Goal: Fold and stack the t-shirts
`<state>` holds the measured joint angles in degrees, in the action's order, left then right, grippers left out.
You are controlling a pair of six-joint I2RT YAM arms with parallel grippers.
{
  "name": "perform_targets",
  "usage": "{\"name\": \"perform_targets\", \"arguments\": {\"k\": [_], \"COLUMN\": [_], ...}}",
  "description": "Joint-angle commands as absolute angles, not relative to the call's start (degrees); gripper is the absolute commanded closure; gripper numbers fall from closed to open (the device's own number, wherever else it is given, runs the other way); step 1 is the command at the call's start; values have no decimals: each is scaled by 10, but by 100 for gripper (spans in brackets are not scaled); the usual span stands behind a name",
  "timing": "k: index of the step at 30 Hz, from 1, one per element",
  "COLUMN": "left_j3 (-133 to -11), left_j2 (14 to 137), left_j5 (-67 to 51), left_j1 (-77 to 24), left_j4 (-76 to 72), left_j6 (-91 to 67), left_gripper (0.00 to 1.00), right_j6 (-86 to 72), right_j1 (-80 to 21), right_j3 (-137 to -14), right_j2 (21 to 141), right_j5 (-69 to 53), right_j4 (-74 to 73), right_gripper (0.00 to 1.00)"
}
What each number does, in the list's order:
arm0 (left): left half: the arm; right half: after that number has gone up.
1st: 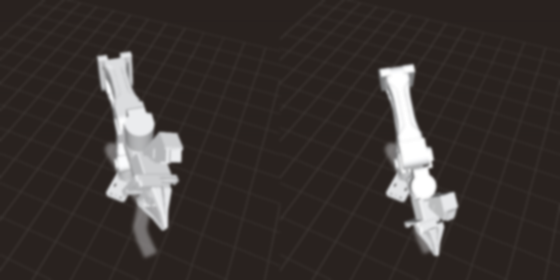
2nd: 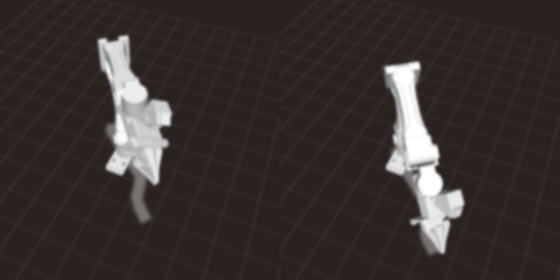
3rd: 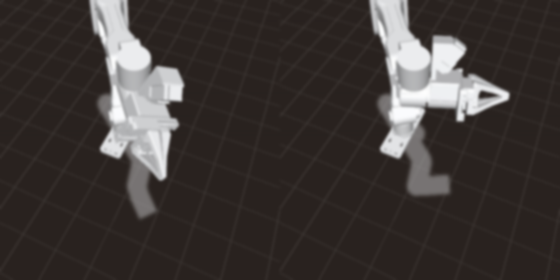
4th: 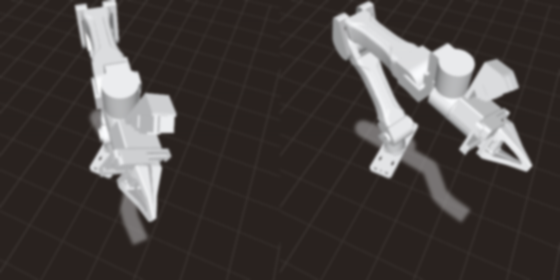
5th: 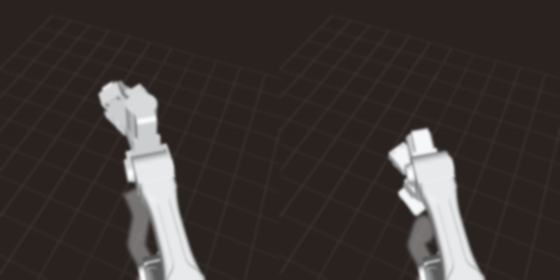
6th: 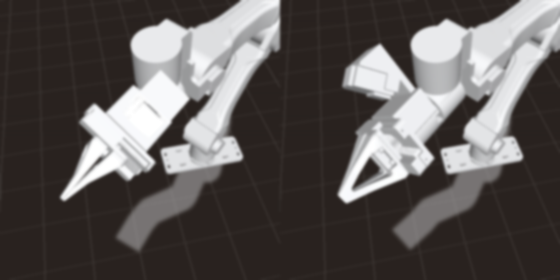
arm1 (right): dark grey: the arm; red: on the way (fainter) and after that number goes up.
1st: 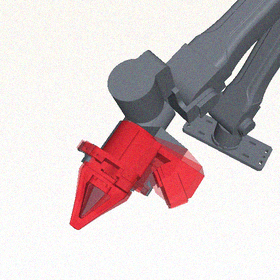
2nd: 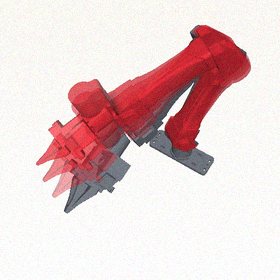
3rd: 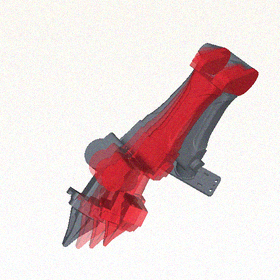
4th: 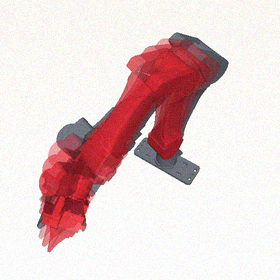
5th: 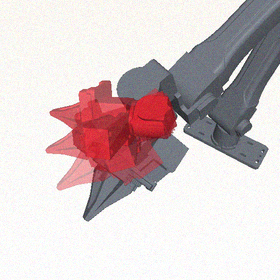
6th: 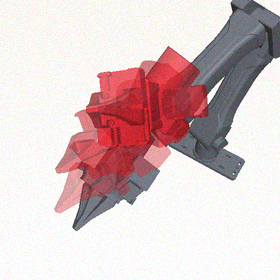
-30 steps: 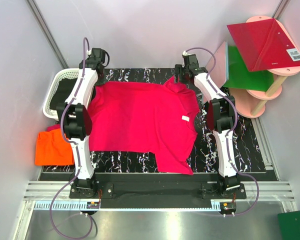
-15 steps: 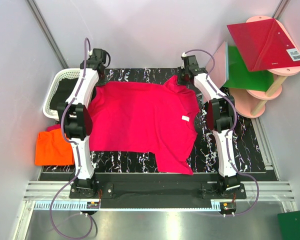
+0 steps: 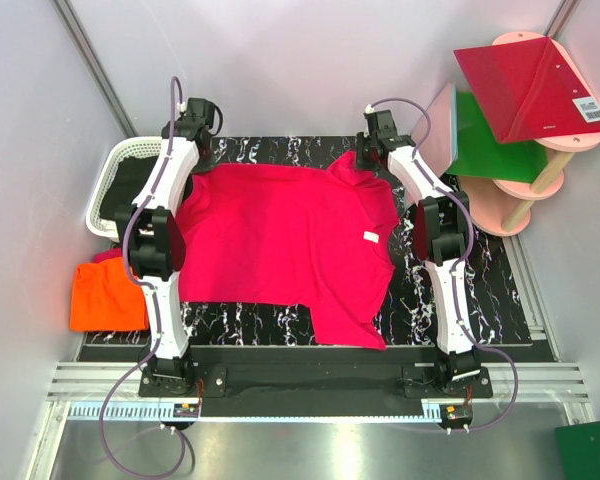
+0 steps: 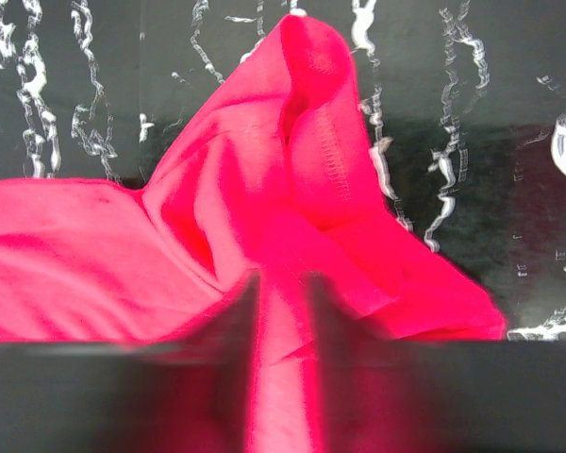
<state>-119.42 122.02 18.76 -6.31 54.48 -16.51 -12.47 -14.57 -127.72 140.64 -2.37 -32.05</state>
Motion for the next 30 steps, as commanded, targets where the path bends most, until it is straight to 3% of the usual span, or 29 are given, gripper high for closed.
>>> {"name": "perform_targets", "arguments": {"k": [1, 4, 6, 15, 19, 23, 24, 27, 30], "left_j3": [-1196, -1192, -1190, -1179, -1177, -1179, -1182, -1186, -1191], "left_j2": [1207, 1206, 1206, 1210, 1211, 1209, 1211, 1214, 1216], "left_j5": [200, 200, 201, 209, 216, 220, 222, 224, 226], "left_j1": [-69, -70, -72, -76, -76, -77, -76, -76, -76], "left_j4": [535, 536, 536, 535, 535, 535, 536, 537, 538], "left_j6": [-169, -168, -169, -164, -161, -158, -157, -156, -155], "left_gripper": [100, 100, 100, 100, 100, 100, 100, 100, 100], "right_j6": [-118, -112, -110, -127, -131, -126, -124, -120, -116], "right_j1": [-142, -142, -140, -139, -139, -137, -136, -132, -128], "right_j3": [-1296, -1278, -1271, -1293, -1309, -1323, -1324, -1328, -1332], "right_j2": [1355, 1347, 1347, 1398, 1419, 1432, 1431, 1428, 1417], "right_j5": [17, 31, 38, 8, -32, -57, -63, -83, -77], "right_j4": [-316, -315, -316, -322, -328, -335, -335, -338, -338], "right_gripper": [47, 27, 22, 25, 31, 46, 65, 100, 100]}}
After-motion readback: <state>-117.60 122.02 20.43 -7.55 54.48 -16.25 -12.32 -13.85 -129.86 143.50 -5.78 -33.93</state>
